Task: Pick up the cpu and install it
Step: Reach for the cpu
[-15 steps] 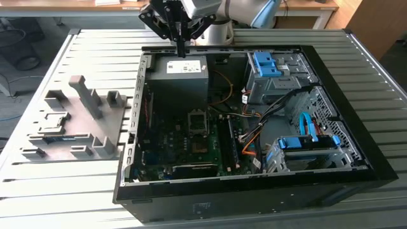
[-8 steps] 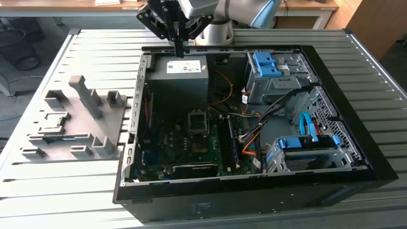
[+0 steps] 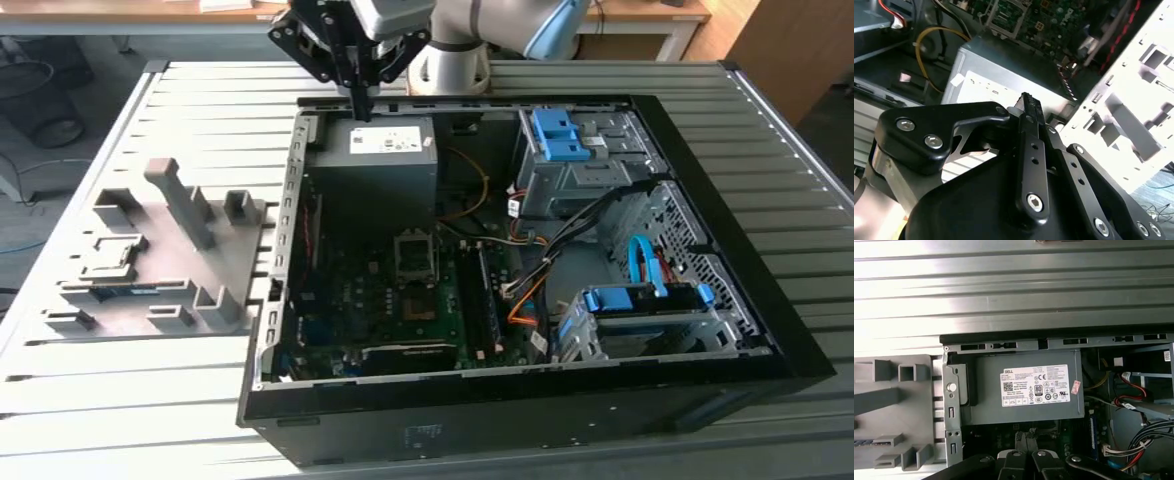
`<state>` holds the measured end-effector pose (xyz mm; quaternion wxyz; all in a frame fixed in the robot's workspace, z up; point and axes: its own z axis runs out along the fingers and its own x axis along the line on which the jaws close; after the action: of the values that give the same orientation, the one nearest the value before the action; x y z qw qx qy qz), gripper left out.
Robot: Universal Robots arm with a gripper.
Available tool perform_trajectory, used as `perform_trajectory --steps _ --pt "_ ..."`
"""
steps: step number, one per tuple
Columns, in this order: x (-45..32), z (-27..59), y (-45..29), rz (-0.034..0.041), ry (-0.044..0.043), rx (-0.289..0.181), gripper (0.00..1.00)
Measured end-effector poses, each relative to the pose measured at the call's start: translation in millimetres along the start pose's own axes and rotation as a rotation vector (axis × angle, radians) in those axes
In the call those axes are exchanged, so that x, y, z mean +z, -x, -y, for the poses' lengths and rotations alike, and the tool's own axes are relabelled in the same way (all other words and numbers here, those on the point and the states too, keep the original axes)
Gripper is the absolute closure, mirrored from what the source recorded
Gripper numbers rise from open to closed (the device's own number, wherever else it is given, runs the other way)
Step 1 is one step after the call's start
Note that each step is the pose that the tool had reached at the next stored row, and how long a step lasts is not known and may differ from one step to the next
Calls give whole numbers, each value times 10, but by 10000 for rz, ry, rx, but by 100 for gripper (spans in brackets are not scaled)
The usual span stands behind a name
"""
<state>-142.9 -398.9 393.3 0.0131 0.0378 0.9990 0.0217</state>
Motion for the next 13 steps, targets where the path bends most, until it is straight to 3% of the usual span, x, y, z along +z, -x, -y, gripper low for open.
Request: perform_trajectory --steps 6,13 --pt "-4 15 -193 3 1 -1 90" --pt "-11 38 -505 16 2 0 90"
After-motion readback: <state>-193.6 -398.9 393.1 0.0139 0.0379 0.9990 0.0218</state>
